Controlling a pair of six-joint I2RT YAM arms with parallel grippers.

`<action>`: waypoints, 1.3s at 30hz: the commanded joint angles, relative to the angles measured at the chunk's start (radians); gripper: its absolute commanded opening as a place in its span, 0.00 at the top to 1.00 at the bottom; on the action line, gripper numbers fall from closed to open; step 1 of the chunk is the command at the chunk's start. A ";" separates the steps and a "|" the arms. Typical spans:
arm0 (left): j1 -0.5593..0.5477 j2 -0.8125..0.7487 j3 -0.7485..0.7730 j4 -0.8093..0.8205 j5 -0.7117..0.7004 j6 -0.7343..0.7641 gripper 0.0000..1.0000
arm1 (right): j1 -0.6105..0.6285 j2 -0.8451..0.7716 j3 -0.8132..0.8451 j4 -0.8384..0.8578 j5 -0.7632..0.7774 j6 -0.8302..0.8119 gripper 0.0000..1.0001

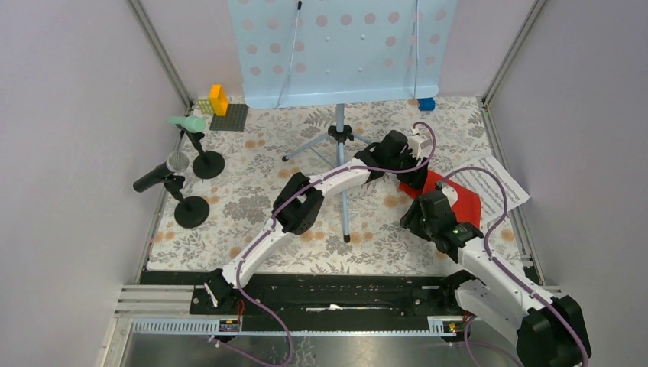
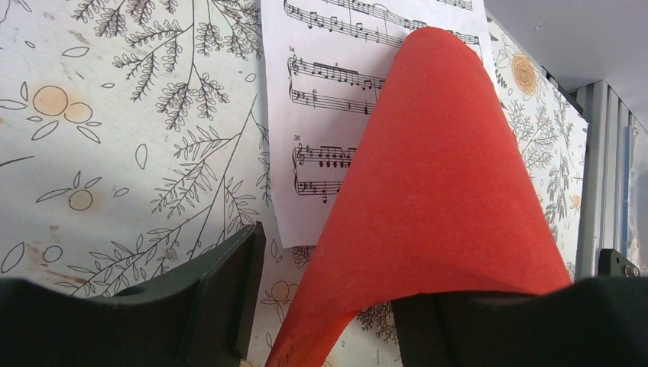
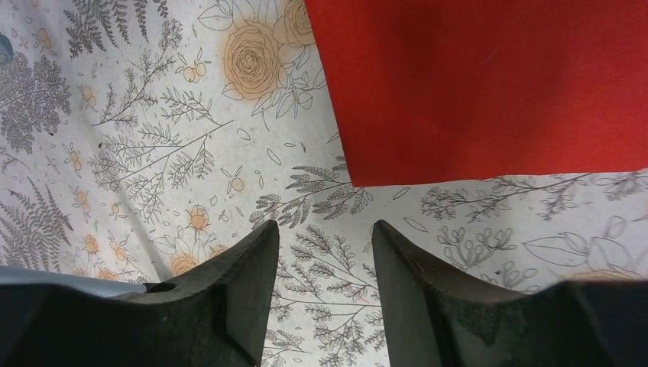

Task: Pack up the instrument practice props

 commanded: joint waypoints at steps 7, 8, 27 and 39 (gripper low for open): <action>0.003 -0.007 -0.003 0.056 0.029 0.002 0.41 | 0.005 0.040 -0.121 0.221 0.093 0.109 0.58; 0.003 -0.007 -0.003 0.057 0.030 0.003 0.41 | 0.005 0.023 -0.127 0.222 0.141 0.111 0.58; -0.027 -0.009 -0.039 0.042 0.049 0.057 0.45 | -0.064 0.106 0.158 0.367 0.596 -0.155 0.41; -0.034 -0.014 -0.035 0.054 0.043 0.045 0.49 | -0.305 0.114 0.170 0.271 0.123 -0.103 0.43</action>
